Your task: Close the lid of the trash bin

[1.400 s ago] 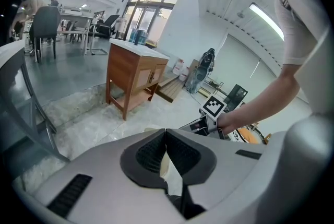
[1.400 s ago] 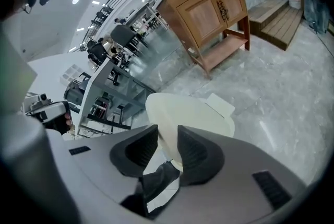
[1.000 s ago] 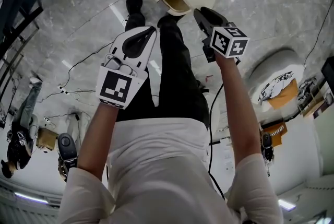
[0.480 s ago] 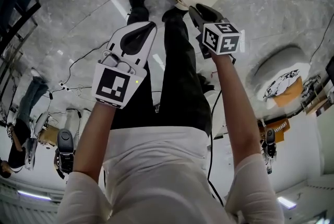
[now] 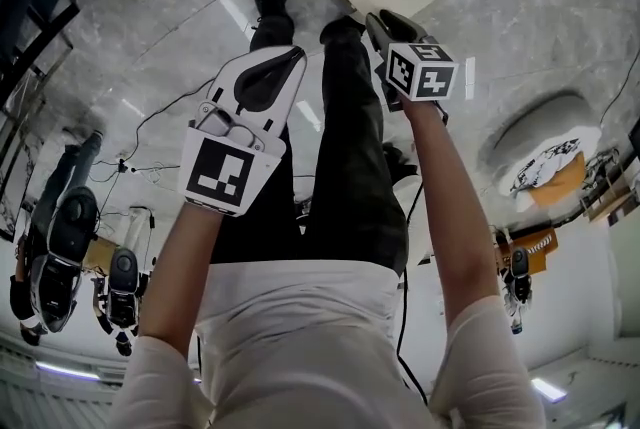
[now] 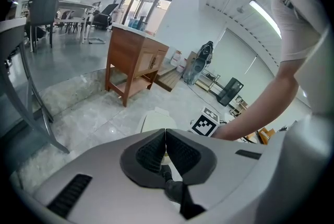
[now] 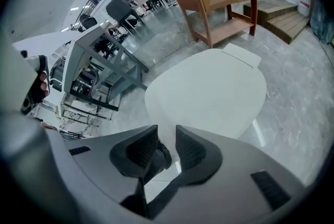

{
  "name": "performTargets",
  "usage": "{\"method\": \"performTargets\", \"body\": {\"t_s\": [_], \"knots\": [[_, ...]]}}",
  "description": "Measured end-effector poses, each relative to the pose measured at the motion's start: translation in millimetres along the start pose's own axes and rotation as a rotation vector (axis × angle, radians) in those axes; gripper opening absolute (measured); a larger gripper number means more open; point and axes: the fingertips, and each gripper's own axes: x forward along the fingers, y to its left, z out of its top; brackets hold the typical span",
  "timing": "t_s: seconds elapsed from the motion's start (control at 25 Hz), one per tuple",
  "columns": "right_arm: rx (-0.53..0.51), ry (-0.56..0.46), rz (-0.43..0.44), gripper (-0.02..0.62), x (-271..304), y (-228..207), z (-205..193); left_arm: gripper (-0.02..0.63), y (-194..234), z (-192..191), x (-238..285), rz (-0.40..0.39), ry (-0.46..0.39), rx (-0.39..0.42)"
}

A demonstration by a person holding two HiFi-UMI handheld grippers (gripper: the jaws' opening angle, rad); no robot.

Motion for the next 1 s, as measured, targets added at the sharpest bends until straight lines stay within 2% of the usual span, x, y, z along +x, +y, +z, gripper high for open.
{"method": "performTargets", "body": {"t_s": [0.24, 0.52, 0.8, 1.0], "knots": [[-0.023, 0.033, -0.076, 0.077, 19, -14, -7, 0.018, 13, -10, 4, 0.007, 0.013, -0.014], [-0.055, 0.058, -0.124, 0.077, 34, -22, -10, 0.018, 21, -13, 11, -0.001, 0.014, -0.021], [-0.259, 0.074, -0.245, 0.05, 36, -24, -10, 0.018, 24, -15, 15, -0.003, 0.016, -0.031], [-0.213, 0.1, -0.262, 0.034, 40, -26, -11, 0.018, 22, -15, 17, -0.017, 0.01, -0.015]]}}
